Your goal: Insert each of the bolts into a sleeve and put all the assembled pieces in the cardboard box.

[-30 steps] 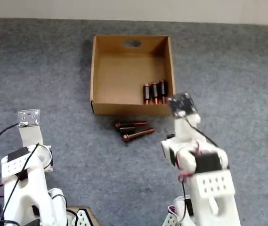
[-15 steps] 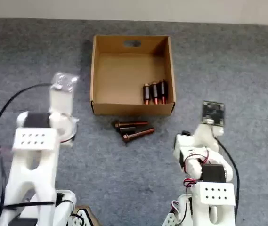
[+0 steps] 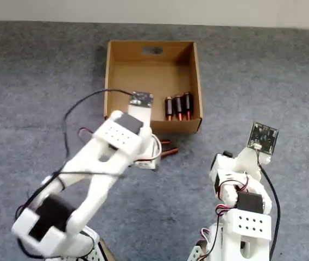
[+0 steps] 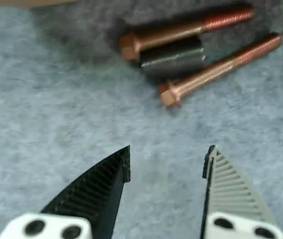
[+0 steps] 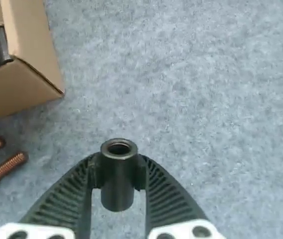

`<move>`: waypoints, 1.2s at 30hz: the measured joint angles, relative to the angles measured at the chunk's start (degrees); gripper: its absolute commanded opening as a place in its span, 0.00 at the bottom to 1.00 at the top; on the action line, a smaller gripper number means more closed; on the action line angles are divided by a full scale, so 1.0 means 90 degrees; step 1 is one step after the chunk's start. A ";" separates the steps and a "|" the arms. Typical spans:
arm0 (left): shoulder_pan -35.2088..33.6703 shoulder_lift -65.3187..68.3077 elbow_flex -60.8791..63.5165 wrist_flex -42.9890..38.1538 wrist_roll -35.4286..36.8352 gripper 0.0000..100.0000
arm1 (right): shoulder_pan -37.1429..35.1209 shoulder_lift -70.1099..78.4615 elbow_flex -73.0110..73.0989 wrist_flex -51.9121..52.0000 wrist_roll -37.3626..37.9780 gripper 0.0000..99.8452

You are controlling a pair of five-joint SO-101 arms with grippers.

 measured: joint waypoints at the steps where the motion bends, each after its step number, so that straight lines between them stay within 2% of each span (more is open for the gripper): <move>1: 0.0000 0.0186 0.0000 -0.0205 0.0029 0.25 | 0.0000 -0.0010 0.0000 0.0000 0.0000 0.01; 8: -0.0205 0.0899 0.0000 -0.1182 0.0098 0.25 | 0.0000 -0.0010 0.0010 -0.0020 0.0000 0.01; 13: -0.0371 0.1035 0.0000 -0.1475 0.0098 0.25 | 0.0000 -0.0010 0.0010 -0.0020 0.0000 0.01; 18: -0.0371 0.1045 0.0000 -0.1495 0.0098 0.24 | 0.0000 -0.0010 0.0010 -0.0020 0.0000 0.01; 23: -0.0371 0.1045 0.0000 -0.1289 0.0098 0.07 | 0.0000 -0.0010 0.0010 -0.0020 0.0000 0.01; 25: -0.0371 0.1045 0.0000 -0.1221 0.0098 0.03 | 0.0000 -0.0010 0.0010 -0.0020 0.0000 0.01; 32: -0.0508 0.1045 0.0059 -0.1133 0.0088 0.02 | 0.0000 -0.0010 0.0029 -0.0020 0.0000 0.01; 36: -0.0635 0.1045 0.0068 -0.0586 0.0088 0.02 | 0.0000 -0.0010 0.0029 -0.0020 0.0000 0.01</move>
